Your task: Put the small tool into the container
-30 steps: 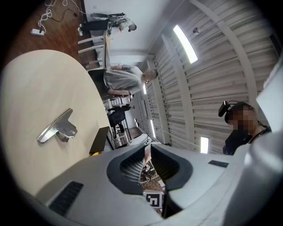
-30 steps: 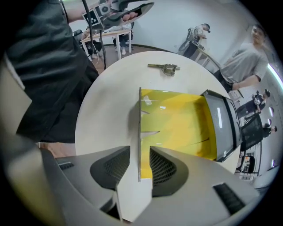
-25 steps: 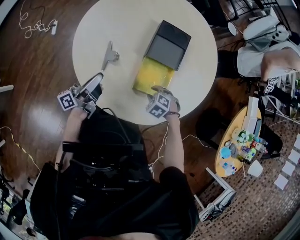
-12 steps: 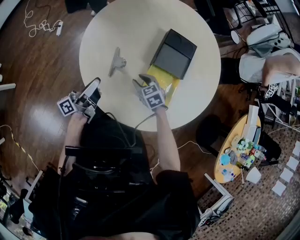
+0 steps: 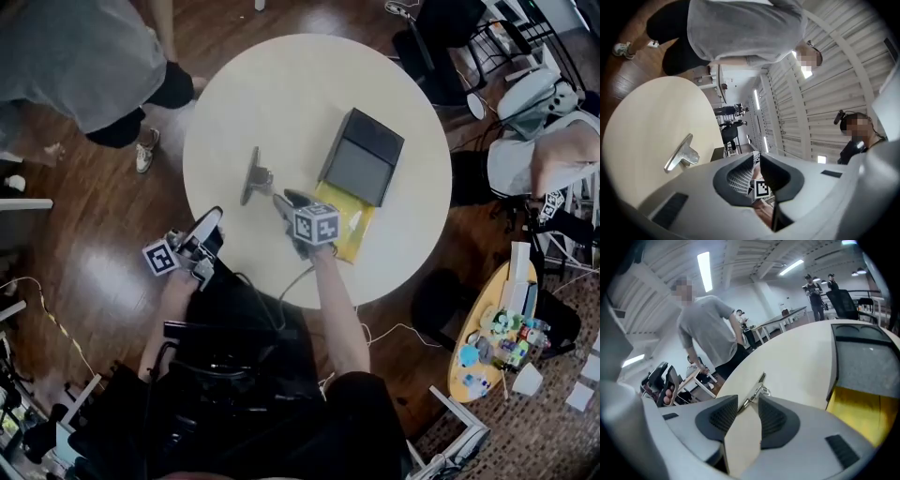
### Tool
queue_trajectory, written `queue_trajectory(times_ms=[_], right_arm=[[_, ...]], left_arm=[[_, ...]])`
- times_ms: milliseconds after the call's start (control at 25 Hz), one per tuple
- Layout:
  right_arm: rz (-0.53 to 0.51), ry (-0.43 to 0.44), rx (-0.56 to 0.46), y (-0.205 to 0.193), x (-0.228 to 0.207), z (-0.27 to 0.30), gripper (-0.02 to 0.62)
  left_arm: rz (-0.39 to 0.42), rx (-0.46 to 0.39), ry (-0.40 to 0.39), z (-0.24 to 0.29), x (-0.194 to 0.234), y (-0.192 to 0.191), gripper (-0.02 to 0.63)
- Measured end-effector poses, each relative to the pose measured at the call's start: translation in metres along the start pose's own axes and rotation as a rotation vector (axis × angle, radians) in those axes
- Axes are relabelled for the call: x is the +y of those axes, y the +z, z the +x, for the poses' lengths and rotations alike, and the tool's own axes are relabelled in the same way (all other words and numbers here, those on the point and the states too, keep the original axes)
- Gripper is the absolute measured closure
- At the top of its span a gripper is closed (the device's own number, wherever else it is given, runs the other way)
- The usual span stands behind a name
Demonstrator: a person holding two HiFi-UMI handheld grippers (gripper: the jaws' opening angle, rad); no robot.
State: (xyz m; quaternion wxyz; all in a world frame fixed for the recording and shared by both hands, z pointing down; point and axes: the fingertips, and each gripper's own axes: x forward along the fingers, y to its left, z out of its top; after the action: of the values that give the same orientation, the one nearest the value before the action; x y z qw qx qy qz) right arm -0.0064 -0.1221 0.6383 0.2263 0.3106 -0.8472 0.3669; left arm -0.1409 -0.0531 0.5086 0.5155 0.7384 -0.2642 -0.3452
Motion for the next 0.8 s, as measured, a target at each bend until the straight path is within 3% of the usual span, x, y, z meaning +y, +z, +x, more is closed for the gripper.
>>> queue_trajectory(times_ms=[360, 640, 800], right_arm=[[0.189, 0.016, -0.059, 0.000, -0.015, 0.012, 0.446], [0.237, 0.003, -0.074, -0.002, 0.010, 0.028, 0.446], [0.270, 0.043, -0.089, 0.011, 0.007, 0.035, 0.446]], left_arm=[[0.000, 0.012, 0.008, -0.002, 0.011, -0.002, 0.565], [-0.001, 0.036, 0.056, -0.044, 0.018, 0.014, 0.565], [-0.006, 0.015, 0.038, -0.022, 0.008, 0.021, 0.565]])
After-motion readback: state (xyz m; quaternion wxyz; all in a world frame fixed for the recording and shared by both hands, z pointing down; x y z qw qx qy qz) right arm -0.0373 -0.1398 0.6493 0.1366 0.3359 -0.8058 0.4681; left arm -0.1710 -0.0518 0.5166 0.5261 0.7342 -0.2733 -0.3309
